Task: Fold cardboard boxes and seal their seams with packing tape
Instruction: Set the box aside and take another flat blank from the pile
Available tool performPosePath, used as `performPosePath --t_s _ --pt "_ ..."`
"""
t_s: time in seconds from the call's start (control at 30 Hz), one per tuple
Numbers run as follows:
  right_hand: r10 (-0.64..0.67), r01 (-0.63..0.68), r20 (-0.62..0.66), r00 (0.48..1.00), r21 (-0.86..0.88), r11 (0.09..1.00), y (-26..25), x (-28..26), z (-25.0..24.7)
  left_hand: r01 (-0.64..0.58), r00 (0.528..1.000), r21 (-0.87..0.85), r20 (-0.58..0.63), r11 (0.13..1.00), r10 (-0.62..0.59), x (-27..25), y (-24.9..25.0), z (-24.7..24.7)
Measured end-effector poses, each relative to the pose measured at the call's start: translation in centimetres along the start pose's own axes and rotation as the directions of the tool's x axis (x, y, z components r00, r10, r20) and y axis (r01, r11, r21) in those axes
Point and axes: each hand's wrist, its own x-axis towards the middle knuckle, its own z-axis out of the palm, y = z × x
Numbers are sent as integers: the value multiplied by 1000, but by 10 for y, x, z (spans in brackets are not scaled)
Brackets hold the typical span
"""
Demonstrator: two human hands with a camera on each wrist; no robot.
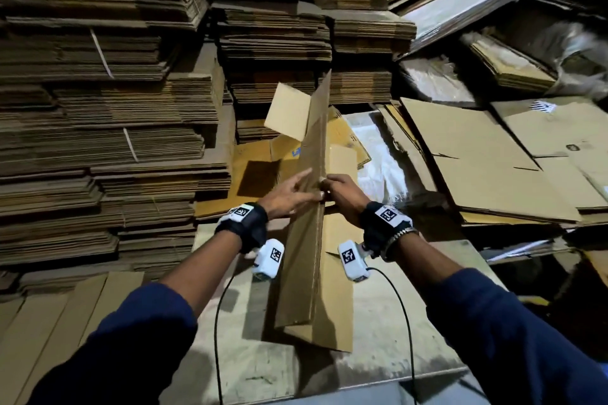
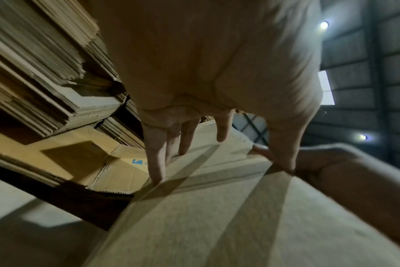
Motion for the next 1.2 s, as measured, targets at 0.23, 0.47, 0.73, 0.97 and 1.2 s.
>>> performPosePath --t_s 0.23,0.47,0.73,0.97,1.2 --pt "57 -59 44 997 61 996 5 -14 9 86 994 59 -77 995 -82 -21 -18 1" --pt "99 -95 -36 994 107 990 17 -26 7 348 906 463 -389 815 -166 -48 -47 0" --pt "40 -71 -191 981 -160 985 30 -30 -33 438 867 501 -455 747 -203 -71 -94 -3" --pt "-22 -107 -354 935 -340 935 27 -52 -90 425 832 525 -547 738 -90 -58 -48 -30" --pt "196 -296 -266 944 -423 856 15 -96 -135 400 839 570 -542 717 -37 -40 -21 -57"
